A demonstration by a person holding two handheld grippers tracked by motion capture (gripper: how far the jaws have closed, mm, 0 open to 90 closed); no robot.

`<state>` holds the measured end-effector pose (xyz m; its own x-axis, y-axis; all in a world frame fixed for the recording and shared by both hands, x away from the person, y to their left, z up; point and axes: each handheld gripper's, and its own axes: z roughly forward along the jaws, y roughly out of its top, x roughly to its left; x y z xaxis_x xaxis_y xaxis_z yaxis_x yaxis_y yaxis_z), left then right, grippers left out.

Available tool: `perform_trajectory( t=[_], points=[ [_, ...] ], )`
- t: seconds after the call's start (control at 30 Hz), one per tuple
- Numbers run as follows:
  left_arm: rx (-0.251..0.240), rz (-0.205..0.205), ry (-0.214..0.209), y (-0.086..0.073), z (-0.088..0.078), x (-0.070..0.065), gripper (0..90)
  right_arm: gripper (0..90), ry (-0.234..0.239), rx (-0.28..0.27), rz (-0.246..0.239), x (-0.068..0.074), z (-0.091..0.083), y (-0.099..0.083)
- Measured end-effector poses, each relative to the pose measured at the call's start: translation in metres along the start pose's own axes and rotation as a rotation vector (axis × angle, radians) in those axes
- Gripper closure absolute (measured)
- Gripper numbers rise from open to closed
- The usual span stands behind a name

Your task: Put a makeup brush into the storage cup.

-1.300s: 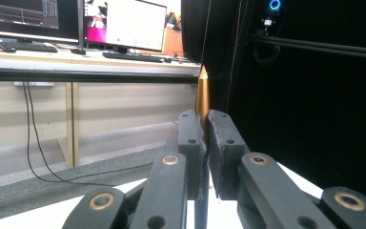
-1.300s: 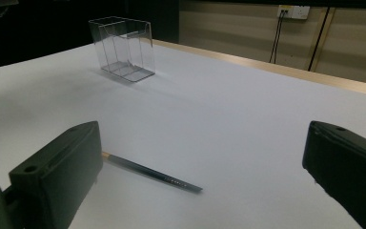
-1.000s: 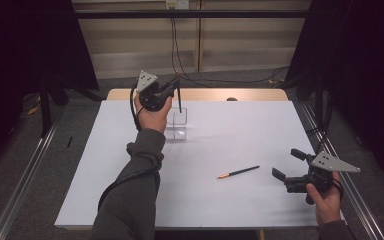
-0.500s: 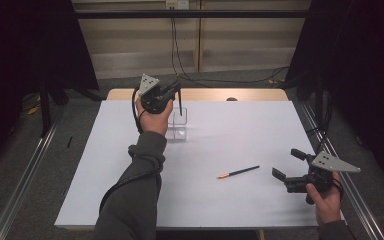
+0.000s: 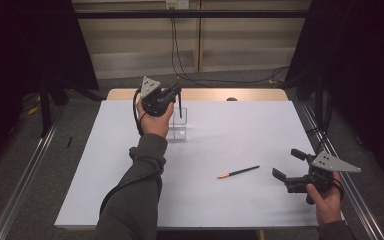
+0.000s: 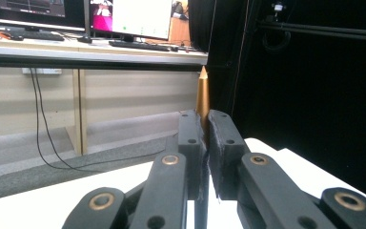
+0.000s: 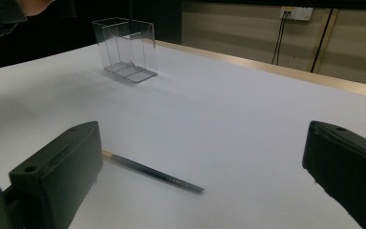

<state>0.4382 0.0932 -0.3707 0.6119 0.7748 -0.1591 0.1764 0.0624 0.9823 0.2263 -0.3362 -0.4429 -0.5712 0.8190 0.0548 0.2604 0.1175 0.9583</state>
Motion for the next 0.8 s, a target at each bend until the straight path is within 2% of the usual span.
perform_trajectory(
  t=[0.2, 0.5, 0.63, 0.8],
  points=[
    [0.01, 0.01, -0.002, -0.003, -0.001, 0.001, 84.5, 0.0, 0.003, -0.001, 0.0, 0.0, 0.0, 0.0],
    [0.005, -0.006, -0.002, -0.006, 0.0, -0.001, 84.5, 0.0, 0.007, -0.002, -0.007, 0.001, 0.0, 0.0],
    [0.018, 0.009, -0.008, -0.009, 0.0, -0.001, 84.5, 0.0, 0.007, 0.0, -0.005, 0.001, 0.0, 0.0],
    [0.012, -0.01, -0.002, -0.011, 0.001, -0.002, 84.5, 0.0, 0.01, 0.001, -0.005, 0.001, 0.0, 0.0]
  ],
)
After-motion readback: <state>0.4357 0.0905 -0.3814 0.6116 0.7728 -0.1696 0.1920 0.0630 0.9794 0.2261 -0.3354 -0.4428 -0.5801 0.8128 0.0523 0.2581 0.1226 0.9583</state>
